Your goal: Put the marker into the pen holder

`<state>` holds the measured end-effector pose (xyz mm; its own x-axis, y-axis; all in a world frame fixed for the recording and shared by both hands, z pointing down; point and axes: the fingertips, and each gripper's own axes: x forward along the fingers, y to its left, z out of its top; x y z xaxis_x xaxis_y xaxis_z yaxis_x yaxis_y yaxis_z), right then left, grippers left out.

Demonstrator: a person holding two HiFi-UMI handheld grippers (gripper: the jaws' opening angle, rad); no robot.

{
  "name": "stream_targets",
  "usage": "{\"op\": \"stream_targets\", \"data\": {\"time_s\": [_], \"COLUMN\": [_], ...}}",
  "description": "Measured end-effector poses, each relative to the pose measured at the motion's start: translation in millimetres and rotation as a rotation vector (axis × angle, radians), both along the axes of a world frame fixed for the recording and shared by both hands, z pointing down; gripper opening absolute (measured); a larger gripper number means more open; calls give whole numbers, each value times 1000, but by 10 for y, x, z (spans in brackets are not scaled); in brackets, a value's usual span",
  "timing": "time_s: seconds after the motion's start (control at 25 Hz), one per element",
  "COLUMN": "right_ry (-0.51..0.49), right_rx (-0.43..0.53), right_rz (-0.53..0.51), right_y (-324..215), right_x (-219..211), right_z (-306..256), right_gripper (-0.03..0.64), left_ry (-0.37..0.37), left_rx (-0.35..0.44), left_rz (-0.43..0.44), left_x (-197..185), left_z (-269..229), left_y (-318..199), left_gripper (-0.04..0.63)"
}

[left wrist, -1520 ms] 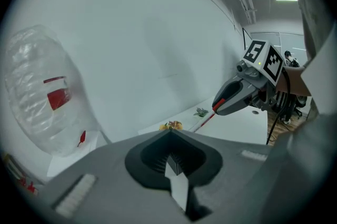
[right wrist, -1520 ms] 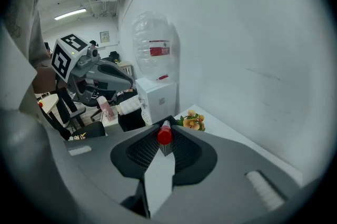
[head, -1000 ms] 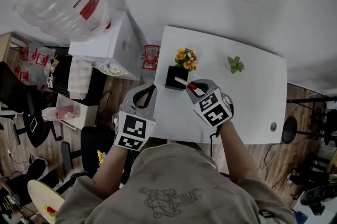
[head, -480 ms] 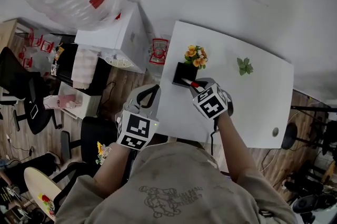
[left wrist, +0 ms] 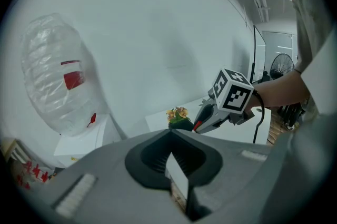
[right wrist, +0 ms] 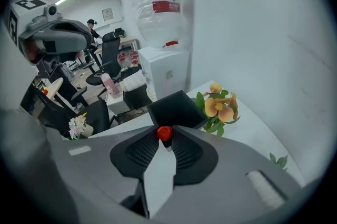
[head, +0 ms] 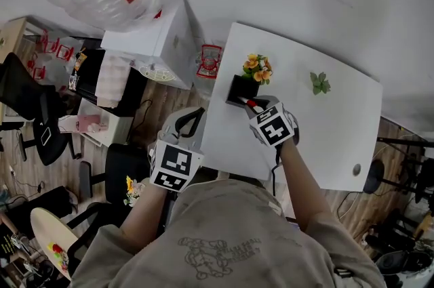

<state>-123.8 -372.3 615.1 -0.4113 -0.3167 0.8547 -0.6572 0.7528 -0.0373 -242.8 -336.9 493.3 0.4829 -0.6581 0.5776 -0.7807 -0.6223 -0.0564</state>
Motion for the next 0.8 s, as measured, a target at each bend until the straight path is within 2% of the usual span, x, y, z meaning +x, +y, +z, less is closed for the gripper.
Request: {"op": "stream_targets", "data": {"time_s": [0.2,0.4,0.72,0.8], "right_ry": [-36,-92,-301,-327], "right_rx": [41,111,280,329], "right_rz": [19,33,46,41], "right_y": [8,21,98,122], "right_x": [9,12,-35,-31], "right_z": [-168,-475,-1410,-1653], "right_gripper": [104,70,29,29], "left_ry": [1,-1,1,34], "left_rx": [10,48,158,181], "left_rz": [-11,-16,-39,-31], "left_x": [-17,-43,-145,-123], "left_z": [-70,-205,-681,-851], "left_y": [23,19,-81,-89], "left_gripper": [0,0,0,0]}}
